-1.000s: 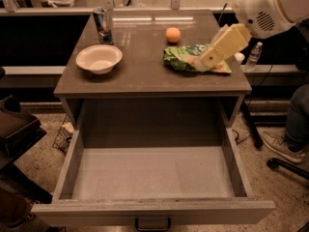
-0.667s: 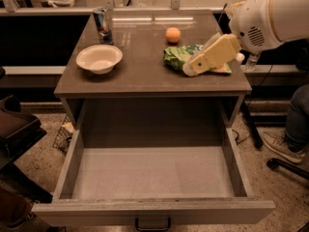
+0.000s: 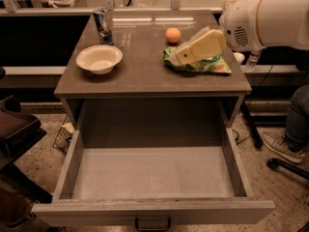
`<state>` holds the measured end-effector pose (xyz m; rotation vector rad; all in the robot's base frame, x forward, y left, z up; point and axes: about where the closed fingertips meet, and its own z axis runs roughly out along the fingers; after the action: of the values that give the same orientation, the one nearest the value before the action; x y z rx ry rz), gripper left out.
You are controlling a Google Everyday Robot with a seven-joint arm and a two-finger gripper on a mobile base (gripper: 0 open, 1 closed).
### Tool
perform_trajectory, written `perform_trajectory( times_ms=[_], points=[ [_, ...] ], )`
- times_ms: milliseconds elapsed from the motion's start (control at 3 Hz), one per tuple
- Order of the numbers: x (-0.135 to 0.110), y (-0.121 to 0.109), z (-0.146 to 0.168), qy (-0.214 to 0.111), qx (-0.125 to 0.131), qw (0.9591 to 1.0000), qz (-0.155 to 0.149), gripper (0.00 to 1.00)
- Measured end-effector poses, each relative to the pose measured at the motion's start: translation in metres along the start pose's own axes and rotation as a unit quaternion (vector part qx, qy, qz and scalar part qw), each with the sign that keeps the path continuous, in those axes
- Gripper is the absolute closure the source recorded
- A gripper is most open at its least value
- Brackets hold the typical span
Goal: Place redbull can into top drawer
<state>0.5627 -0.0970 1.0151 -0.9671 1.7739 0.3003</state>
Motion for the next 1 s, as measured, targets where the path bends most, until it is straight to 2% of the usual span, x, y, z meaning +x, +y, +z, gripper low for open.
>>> perform_trajectory(
  times_ms=[333,667,1000],
  points=[
    [0.0,0.008,0.025,-0.007,-0.013,0.9998,0.014,0.0],
    [-0.009,0.019,0.073,-0.035,-0.041,0.9982,0.026,0.0],
    [-0.02,0.021,0.141,-0.067,-0.069,0.9947,0.037,0.0]
  ],
)
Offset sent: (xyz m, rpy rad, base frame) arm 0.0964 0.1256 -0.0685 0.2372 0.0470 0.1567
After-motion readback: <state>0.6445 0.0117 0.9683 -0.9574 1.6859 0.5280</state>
